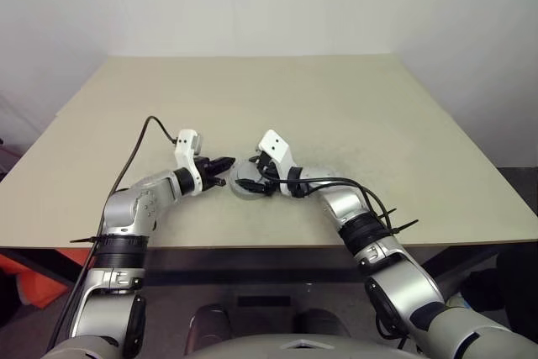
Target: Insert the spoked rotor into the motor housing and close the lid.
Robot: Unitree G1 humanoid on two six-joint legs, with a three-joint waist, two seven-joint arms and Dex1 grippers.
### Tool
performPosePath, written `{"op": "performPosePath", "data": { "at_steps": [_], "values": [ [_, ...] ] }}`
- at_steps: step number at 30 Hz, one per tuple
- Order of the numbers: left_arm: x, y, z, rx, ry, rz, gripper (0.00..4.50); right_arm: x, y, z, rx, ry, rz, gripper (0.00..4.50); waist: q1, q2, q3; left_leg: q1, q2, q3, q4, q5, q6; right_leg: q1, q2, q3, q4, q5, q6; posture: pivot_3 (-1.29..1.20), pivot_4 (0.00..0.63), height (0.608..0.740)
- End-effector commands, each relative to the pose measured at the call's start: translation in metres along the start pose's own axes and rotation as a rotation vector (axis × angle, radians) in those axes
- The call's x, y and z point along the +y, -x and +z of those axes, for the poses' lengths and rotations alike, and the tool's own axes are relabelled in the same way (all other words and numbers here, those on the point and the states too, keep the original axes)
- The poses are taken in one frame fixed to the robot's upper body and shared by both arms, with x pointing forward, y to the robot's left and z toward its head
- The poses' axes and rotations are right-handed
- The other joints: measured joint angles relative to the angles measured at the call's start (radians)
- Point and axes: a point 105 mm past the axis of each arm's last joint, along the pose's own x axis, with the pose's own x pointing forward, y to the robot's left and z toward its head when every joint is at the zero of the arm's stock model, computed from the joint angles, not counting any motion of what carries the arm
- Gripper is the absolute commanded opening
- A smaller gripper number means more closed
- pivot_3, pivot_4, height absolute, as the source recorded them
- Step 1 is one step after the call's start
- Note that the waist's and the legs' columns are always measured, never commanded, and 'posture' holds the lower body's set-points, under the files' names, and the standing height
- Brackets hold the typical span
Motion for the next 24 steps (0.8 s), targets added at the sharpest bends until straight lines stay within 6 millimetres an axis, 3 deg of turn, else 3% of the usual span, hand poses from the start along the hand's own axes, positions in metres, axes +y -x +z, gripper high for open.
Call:
{"op": "performPosePath", "data": {
  "at_steps": [1,10,14,15,20,22,24],
  "values": [
    [-0.001,0.004,-0.006,0.061,-0.005,-0.008,0.03,-0.01,0.013,-0.033,0.122,-0.052,-0.067,3.2,0.001,0.0,0.0,0.0,0.0,0.0,0.0,0.0,0.0,0.0,0.0,0.0,0.0,0.0,0.0,0.0,0.0,0.74],
    [0.005,0.011,-0.02,0.107,0.007,0.024,0.03,-0.013,0.014,-0.025,0.093,-0.088,-0.072,3.2,0.004,0.002,-0.001,0.0,0.0,-0.001,-0.001,0.0,0.0,0.001,0.0,0.0,-0.001,0.0,0.0,0.0,0.0,0.74],
    [0.002,0.011,-0.022,0.104,0.013,0.02,0.0,-0.019,0.025,0.004,0.004,-0.045,-0.083,4.48,0.008,0.002,0.0,0.0,0.0,-0.003,-0.001,0.0,0.0,0.001,0.0,0.0,-0.003,-0.001,0.001,0.0,0.0,0.74],
    [0.002,0.011,-0.022,0.104,0.013,0.019,0.0,-0.02,0.027,0.008,-0.005,-0.033,-0.089,4.48,0.008,0.002,0.0,-0.001,0.0,-0.005,-0.001,0.0,0.0,0.001,0.0,0.0,-0.004,-0.001,0.001,0.0,0.0,0.74],
    [-0.001,0.011,-0.026,0.114,0.005,0.012,0.0,-0.032,0.071,0.057,-0.165,-0.131,-0.097,4.48,0.022,0.004,0.001,-0.013,0.0,-0.006,-0.001,0.0,0.0,-0.009,0.0,0.0,-0.004,-0.001,0.002,0.0,0.0,0.74],
    [-0.001,0.011,-0.027,0.118,0.001,0.011,0.0,-0.041,0.085,0.06,-0.177,-0.268,-0.129,4.48,0.022,0.003,0.0,-0.014,0.0,-0.003,-0.002,0.0,0.0,-0.01,0.0,0.0,-0.003,-0.001,0.002,0.0,0.0,0.74],
    [-0.002,0.009,-0.027,0.123,-0.006,0.008,0.0,-0.051,0.098,0.044,-0.134,-0.498,-0.171,4.48,0.022,0.004,0.0,-0.012,0.0,-0.002,-0.005,0.0,0.0,-0.01,0.001,0.0,-0.003,-0.001,0.002,0.0,0.0,0.74]
  ]
}}
